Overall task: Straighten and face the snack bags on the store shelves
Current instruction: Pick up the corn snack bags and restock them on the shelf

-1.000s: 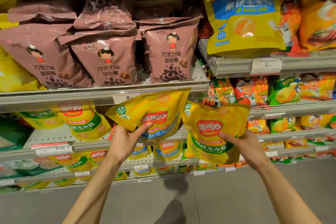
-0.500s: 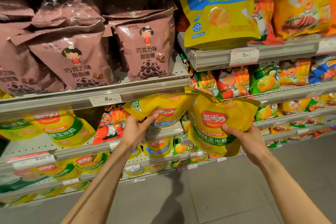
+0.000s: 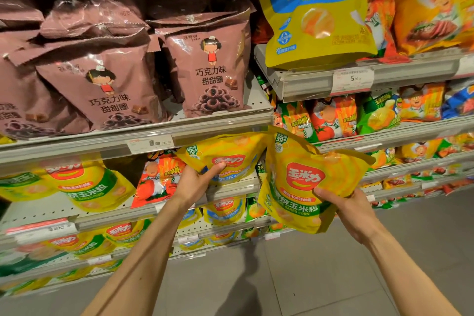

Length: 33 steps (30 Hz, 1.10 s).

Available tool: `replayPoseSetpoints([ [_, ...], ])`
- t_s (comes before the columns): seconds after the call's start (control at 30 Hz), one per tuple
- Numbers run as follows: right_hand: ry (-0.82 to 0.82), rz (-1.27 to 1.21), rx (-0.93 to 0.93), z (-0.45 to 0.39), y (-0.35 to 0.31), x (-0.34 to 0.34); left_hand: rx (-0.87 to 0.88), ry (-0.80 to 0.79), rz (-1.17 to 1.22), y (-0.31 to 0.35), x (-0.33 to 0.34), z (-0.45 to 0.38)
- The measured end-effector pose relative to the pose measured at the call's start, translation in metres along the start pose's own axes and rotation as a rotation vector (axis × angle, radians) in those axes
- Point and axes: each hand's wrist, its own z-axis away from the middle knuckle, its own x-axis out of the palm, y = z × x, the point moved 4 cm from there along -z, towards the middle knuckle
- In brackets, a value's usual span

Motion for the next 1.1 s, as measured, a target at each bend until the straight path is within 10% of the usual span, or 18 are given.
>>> replayPoseSetpoints([
  [1.1,-0.016,0.077,0.025,-0.002,0.007,0.023,-0.176,0.072,-0.101,-0.014,0.015,-0.005],
])
